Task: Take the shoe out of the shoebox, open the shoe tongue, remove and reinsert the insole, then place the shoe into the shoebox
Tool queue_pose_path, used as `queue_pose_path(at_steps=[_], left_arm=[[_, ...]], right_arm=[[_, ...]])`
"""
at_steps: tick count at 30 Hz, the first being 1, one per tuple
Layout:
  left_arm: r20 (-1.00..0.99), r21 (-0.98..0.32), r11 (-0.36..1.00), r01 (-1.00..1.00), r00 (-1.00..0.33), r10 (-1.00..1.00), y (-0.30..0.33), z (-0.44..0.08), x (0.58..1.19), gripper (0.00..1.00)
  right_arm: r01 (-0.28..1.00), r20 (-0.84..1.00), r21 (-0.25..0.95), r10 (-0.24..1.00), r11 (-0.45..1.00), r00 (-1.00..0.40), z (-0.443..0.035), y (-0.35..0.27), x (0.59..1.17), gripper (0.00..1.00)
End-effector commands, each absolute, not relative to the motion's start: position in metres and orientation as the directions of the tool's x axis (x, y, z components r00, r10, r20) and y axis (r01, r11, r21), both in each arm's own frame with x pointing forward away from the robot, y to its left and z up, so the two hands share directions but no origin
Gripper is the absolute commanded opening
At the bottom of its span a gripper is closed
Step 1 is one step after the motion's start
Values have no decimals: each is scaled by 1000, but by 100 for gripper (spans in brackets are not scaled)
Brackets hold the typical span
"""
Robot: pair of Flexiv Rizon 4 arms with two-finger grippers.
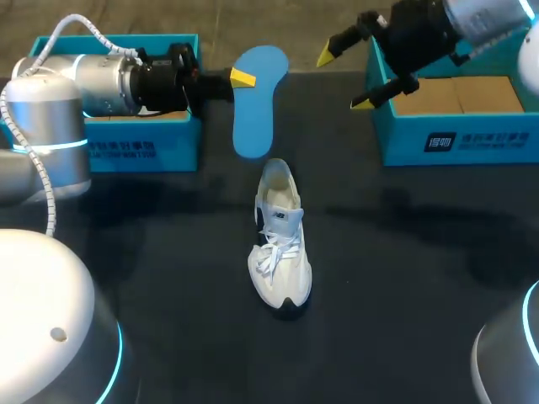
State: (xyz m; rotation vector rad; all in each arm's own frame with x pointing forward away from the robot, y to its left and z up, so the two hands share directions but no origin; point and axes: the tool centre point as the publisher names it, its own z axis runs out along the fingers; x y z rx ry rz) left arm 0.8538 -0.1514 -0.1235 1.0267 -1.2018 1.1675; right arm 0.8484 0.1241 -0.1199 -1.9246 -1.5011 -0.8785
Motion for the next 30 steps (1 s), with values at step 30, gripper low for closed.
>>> queue_pose_path(at_steps=[30], left_arm=[[995, -21, 134, -991, -7, 104, -152, -123, 854, 0]], right_arm=[[979, 971, 187, 166, -79, -172, -119, 142, 854, 100]])
